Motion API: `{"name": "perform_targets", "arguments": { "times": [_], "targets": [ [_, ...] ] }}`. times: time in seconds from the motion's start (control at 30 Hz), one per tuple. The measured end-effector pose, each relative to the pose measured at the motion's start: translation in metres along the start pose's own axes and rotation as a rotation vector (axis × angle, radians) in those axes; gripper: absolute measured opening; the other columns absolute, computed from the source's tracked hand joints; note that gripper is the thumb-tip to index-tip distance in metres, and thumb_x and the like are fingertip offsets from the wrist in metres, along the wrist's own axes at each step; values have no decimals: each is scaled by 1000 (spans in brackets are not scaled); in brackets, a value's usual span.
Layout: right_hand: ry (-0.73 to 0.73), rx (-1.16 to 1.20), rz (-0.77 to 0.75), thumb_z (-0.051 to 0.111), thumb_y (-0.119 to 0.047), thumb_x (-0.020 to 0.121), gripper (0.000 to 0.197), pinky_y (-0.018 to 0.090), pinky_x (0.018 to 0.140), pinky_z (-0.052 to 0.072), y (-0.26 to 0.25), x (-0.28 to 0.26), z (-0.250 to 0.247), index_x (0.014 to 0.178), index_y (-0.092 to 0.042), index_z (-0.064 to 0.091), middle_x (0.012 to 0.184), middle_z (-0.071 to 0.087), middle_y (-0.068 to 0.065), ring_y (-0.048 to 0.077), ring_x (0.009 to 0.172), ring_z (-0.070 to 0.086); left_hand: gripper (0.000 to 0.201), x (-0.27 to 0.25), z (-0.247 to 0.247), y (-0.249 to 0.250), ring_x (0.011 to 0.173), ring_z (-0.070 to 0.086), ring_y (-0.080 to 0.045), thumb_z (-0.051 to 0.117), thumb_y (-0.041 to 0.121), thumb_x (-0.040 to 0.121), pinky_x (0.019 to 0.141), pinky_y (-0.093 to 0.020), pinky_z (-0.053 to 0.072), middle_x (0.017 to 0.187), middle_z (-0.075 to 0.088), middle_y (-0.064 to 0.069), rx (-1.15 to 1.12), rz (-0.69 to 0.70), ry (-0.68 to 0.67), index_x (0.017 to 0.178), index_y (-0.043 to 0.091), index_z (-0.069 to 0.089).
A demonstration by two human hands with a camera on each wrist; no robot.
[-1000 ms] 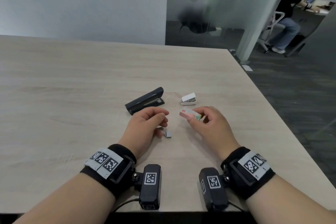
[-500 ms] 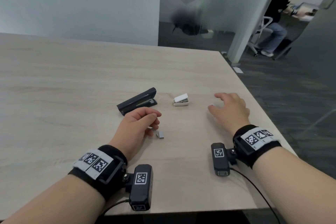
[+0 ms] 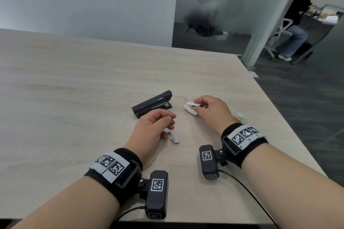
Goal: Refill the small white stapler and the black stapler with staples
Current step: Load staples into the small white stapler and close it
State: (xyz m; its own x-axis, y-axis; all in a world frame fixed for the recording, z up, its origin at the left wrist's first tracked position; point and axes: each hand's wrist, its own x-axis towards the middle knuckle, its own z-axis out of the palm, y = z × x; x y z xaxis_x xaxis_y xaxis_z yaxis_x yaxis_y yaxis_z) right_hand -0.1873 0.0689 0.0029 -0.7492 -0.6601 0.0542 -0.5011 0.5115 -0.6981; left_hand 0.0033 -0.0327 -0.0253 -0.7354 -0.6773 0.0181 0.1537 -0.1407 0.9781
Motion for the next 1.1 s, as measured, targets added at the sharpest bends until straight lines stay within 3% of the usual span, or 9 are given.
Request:
{"name": "perform_targets", "arguments": {
  "times": [0.13,0.23,0.3,0.47,0.57,0.7,0.8,1.0,1.1],
  "targets": [
    [-33,487,45,71,-12,92,7,30,66,58,-12,-40,8,93,-18,75,80,73,-1,13,69,67,25,1,0,-2,72,64,-17,66,17,82,76,-35,56,103,72,-5,-27,-33,35,98,33,78],
    [-84,749,96,70,-8,92,9,32,57,55,-18,-67,20,86,-13,75,71,71,4,16,60,63,46,0,-2,-5,88,69,-23,63,9,80,86,-44,57,117,75,-10,58,8,-42,113,39,74],
    [-78,847,124,68,-10,94,15,33,53,51,-18,-77,27,80,-12,73,62,66,9,22,55,58,56,-3,0,-5,101,71,-17,59,-1,79,88,-36,56,123,74,-2,200,100,-91,114,40,73],
    [-13,817,109,67,-25,98,32,29,46,44,-21,-79,34,70,-10,60,54,60,6,19,47,55,45,-9,3,-4,103,68,-9,73,5,77,77,-28,58,123,65,8,407,255,-128,114,30,75],
    [-34,781,76,63,-26,100,35,30,46,41,-22,-80,35,69,-11,57,54,59,5,18,46,52,29,-10,4,-2,89,69,-8,82,12,80,66,-25,56,107,72,8,354,234,-128,104,26,78],
    [-114,725,27,51,-29,106,38,28,48,42,-22,-83,34,73,-11,62,59,60,5,19,50,52,9,-8,2,-2,81,68,-13,74,25,86,73,-31,53,84,75,9,373,215,-154,93,30,75],
    [-147,652,-28,47,-28,108,39,22,50,43,-23,-84,37,76,-14,64,65,62,8,20,56,55,24,-7,1,-4,85,66,-5,71,20,92,80,-23,51,89,74,17,384,204,-109,106,40,71],
    [-128,591,-40,41,-27,109,43,34,58,46,-25,-85,37,75,-13,62,61,56,4,19,57,52,11,-10,5,-1,69,63,-10,57,22,103,64,-32,50,75,69,15,324,162,-83,99,30,62],
    [-139,603,28,41,-29,109,44,33,57,45,-29,-82,37,72,-19,63,59,53,2,21,58,51,13,-14,11,4,77,65,-19,49,19,107,59,-36,48,100,79,3,13,56,-30,100,23,60]
  ]
}}
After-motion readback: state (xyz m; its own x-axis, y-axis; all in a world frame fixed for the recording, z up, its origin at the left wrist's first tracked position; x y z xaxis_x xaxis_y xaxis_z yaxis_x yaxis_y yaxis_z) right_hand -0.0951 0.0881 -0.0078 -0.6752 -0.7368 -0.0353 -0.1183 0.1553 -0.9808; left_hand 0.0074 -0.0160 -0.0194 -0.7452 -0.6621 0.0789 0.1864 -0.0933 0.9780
